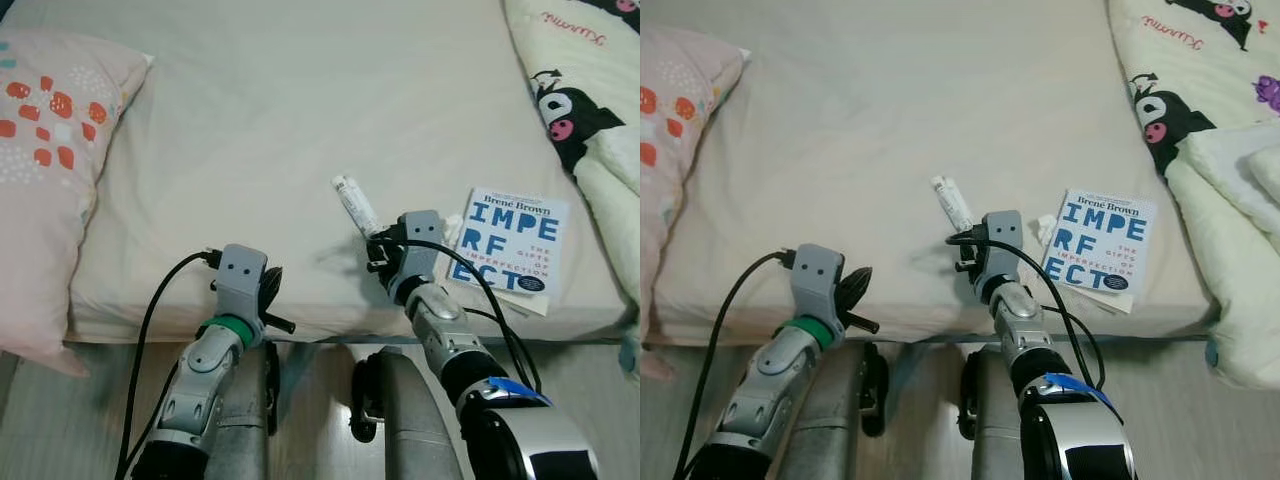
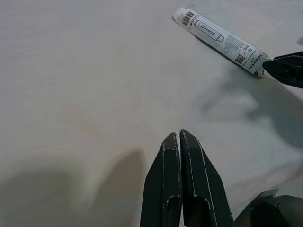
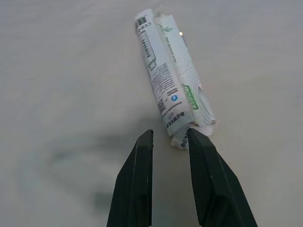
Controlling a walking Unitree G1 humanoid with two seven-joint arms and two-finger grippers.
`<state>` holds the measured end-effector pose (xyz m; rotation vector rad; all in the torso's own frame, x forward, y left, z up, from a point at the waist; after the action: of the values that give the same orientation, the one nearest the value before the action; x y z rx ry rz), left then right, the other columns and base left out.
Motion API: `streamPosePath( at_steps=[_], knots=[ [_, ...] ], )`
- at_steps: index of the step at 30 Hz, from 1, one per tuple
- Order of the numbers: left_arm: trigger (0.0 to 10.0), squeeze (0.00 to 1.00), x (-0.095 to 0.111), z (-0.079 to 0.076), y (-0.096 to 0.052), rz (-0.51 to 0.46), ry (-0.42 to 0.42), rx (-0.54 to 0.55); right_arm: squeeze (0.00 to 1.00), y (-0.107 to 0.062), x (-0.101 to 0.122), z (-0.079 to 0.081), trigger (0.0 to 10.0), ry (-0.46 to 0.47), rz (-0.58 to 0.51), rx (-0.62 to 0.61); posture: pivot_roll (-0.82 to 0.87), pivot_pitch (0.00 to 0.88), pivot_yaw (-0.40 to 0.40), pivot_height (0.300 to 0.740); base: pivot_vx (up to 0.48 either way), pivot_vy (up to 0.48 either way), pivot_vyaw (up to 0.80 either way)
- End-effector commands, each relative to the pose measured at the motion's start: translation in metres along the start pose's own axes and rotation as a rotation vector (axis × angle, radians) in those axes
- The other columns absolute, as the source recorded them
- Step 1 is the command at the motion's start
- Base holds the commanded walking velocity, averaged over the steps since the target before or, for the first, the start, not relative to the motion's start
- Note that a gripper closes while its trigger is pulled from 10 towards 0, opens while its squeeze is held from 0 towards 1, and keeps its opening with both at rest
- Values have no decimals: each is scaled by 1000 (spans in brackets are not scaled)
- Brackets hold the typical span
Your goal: Clean up the room
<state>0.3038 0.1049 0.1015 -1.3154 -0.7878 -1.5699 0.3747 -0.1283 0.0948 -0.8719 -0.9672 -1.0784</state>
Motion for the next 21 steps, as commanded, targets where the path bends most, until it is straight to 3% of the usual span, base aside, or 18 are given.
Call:
streamPosePath(
  at_steps=[1, 9, 21],
  knots=[
    [10000, 0, -9, -6, -7, 40, -15, -20, 1000, -2, -4, -3, 10000, 52, 10, -1, 172, 386, 58, 640, 0, 0, 0],
    [10000, 0, 5, -3, -17, -9, -5, -19, 1000, 9, 17, 4, 10000, 89, -21, 37, 224, 425, 56, 640, 0, 0, 0],
    [10000, 0, 28, -9, -36, -86, 14, -100, 1000, 14, 15, 8, 10000, 79, 57, 26, 290, 474, 47, 640, 0, 0, 0]
  ],
)
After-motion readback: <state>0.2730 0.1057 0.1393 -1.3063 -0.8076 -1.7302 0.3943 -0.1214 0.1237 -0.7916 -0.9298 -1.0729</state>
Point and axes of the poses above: a point about 5 cm out from each wrist's last joint towards the gripper, its own y axis pointing out of the wrist towards the gripper, its own x axis along the axis of the wrist's last joint, z = x × y, the point moved 1 cm from there along y, pointing out of the wrist towards the gripper, and after that the axes turned 13 degrees about y, right-handed, at the moved point
